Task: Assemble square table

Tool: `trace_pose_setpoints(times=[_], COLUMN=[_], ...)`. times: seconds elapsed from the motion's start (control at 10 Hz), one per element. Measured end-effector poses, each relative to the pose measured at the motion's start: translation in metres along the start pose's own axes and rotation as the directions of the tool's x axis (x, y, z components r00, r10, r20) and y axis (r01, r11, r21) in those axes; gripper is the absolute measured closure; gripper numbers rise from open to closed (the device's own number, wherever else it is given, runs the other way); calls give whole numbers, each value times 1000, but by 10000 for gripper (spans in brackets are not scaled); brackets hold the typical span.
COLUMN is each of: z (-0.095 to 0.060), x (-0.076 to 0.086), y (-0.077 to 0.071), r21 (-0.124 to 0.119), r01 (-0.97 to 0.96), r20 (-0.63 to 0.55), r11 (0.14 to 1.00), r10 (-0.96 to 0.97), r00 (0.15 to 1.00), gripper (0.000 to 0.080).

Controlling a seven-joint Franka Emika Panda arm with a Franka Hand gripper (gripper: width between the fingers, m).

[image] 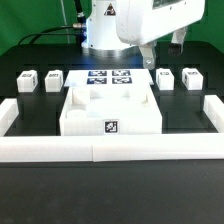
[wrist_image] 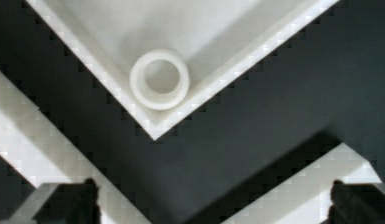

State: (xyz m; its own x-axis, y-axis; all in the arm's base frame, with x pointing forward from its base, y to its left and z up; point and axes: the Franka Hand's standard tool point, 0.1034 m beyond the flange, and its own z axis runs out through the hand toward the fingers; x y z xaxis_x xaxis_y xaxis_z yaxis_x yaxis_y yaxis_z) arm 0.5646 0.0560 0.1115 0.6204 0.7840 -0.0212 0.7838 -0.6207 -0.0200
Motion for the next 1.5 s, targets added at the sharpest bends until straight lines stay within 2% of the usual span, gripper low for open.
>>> trace_pose_setpoints(times=[0.3, 0.4, 0.6, 0.7, 0.8, 0.9, 1.0, 1.1, 1.2, 1.3, 1.5], z=[1, 6, 24, 41, 53, 61, 71, 79, 92, 104, 106], x=[-3, -21, -59, -91, -113, -124, -134, -138, -138, -135, -134], y=[-1, -8, -24, -33, -38, -37, -36, -35, -37, -41, -41], r21=[1, 7, -5, 3, 8, 4, 16, 24, 17, 28, 30], r01=[29, 53, 299, 454, 534, 587, 645, 653, 645, 627, 622], r20=[0, 9, -1, -2, -7, -11, -17, -22, -28, -35, -35], r11=[1000, 999, 954, 891, 846, 810, 764, 757, 764, 778, 783], r10=[-29, -53, -299, -454, -534, -587, -645, -653, -644, -626, -621], r00=[1000, 999, 954, 891, 846, 810, 764, 757, 764, 779, 783], gripper=[150, 150, 150, 150, 150, 150, 150, 150, 150, 150, 173])
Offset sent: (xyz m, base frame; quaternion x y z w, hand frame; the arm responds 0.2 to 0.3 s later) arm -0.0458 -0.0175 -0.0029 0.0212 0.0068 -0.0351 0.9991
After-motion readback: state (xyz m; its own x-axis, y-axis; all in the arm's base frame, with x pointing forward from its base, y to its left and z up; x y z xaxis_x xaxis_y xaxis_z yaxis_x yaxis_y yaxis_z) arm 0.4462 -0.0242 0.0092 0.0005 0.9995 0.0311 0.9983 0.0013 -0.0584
